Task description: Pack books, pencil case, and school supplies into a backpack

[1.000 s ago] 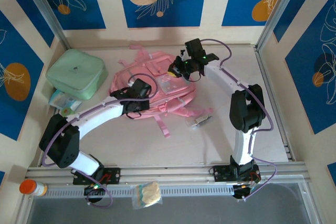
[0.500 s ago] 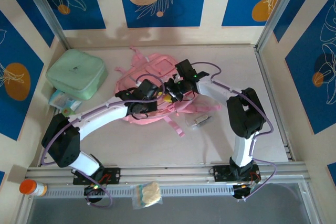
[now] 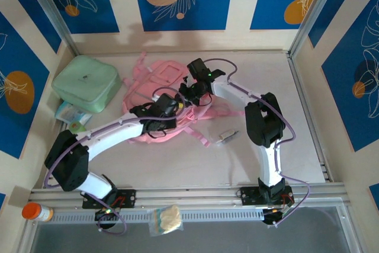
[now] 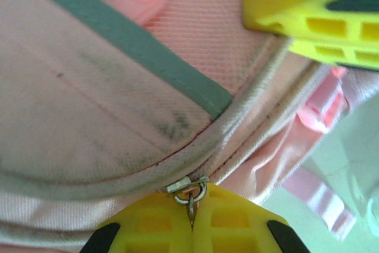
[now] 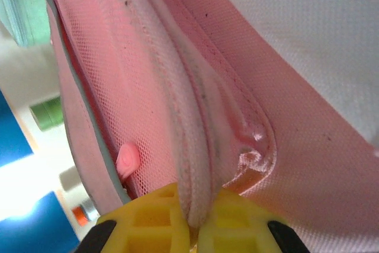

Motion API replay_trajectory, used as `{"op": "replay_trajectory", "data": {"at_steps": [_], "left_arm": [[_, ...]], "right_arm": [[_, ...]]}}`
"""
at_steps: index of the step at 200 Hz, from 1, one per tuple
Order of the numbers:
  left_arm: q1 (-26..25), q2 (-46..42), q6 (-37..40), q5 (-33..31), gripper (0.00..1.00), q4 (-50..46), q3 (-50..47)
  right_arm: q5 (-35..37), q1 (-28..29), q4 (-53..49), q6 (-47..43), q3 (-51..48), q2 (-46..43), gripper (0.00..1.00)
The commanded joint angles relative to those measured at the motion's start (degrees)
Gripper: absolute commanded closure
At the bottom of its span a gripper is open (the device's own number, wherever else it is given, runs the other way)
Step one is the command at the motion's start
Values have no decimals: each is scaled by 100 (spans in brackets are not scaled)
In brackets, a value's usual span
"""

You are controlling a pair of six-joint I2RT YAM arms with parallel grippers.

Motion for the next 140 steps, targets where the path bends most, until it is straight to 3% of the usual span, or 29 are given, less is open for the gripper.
{"op": "replay_trajectory", "data": {"at_steps": [1,29,64,79,112,140], "left_arm": [[-631,107,-317,508,100,-159,317],[-689,425,-245,566,100,-39,616],[-509,103,621,300,100,-726,412],[-234,-264,943,215,100,-768,-31],[500,-608,1273,802,100,-75,-577],[502,-545,1259,1048,100,470,-596]], "right_arm": [[20,-443,-373,-1298,564,-7,100],[-122,-1171,-460,-1381,678,95,100],[-371,-1651,-980,-1977,1235,492,100],[-202,-1714,-1019,-1986,1254,425,100],[-381,-1594,-980,-1761,1097,312,100],[-764,-1543,-331,-967,103,-314,73]]}}
